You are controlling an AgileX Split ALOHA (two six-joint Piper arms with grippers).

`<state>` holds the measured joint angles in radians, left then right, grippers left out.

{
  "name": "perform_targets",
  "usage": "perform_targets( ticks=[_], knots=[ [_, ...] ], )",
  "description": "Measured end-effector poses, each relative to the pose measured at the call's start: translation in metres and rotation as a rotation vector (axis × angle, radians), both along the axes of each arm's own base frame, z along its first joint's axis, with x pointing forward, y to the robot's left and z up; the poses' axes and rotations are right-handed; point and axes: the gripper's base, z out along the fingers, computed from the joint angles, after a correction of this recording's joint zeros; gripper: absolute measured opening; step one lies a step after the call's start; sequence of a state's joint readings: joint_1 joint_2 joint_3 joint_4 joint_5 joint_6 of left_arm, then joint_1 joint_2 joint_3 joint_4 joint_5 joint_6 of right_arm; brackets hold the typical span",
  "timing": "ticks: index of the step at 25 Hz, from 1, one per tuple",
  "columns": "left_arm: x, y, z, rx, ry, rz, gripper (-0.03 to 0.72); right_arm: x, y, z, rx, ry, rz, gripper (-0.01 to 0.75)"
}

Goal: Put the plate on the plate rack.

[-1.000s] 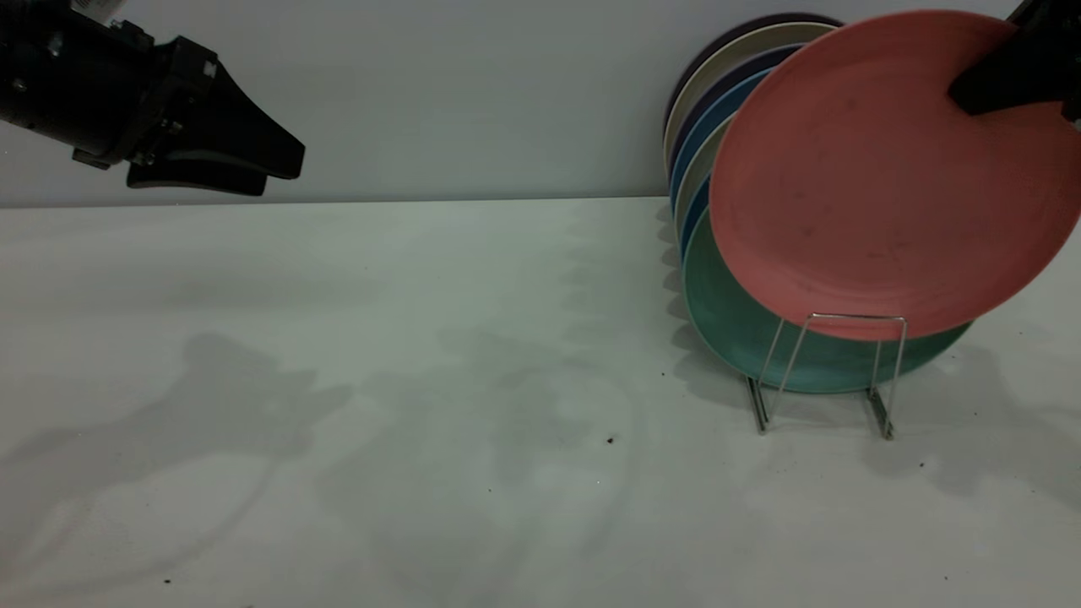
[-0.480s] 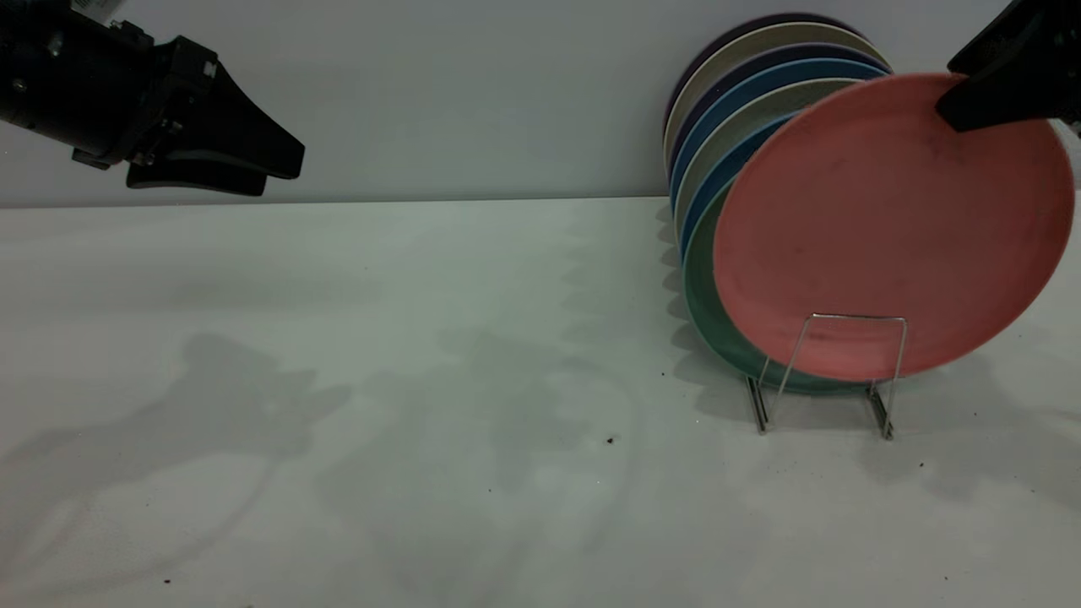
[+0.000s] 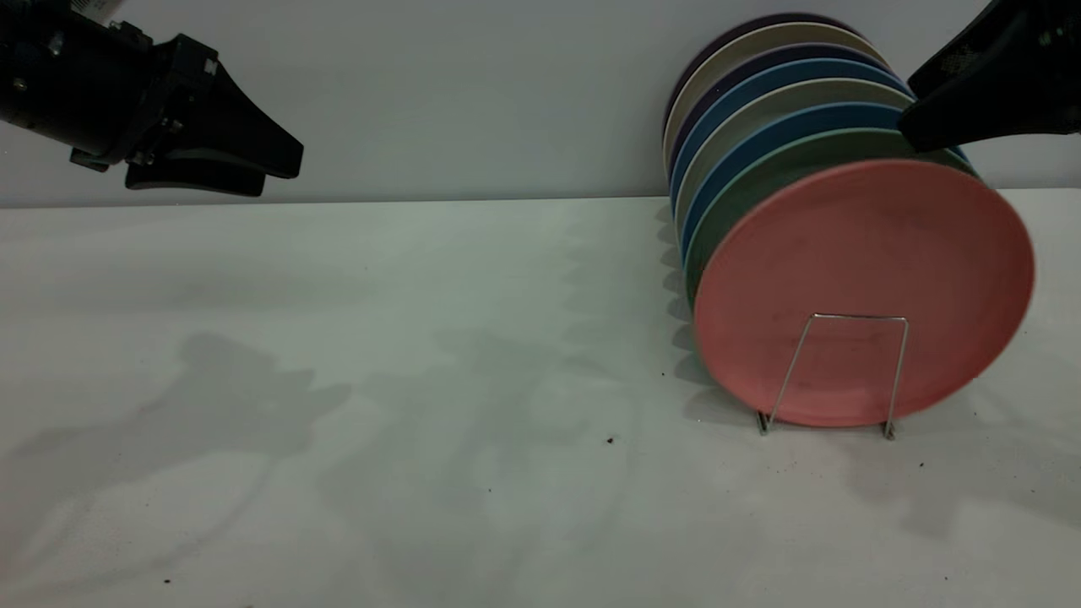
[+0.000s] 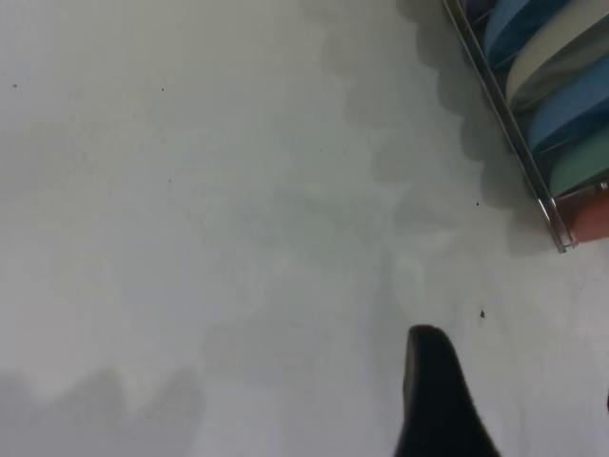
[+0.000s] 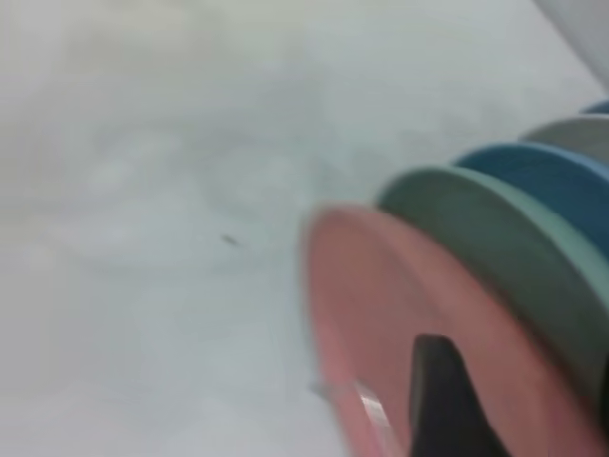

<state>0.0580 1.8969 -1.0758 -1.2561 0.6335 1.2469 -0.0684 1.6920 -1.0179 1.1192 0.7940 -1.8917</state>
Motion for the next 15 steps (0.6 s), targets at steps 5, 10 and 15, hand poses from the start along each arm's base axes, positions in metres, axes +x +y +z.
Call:
perform_targets(
  ticks=[5,10,15],
  knots=[
    [-0.002,0.004,-0.005,0.038,0.079,0.045,0.460,-0.007,-0.007,0.011,0.254,0.322,-0.330,0.404],
    [-0.017,0.017,-0.006,0.219,0.236,0.079,0.460,-0.026,-0.013,0.017,0.292,0.630,-0.514,0.396],
    [-0.045,0.041,0.005,0.490,0.482,0.150,0.460,-0.045,-0.026,0.015,0.092,0.754,-0.640,0.384]
  ],
)
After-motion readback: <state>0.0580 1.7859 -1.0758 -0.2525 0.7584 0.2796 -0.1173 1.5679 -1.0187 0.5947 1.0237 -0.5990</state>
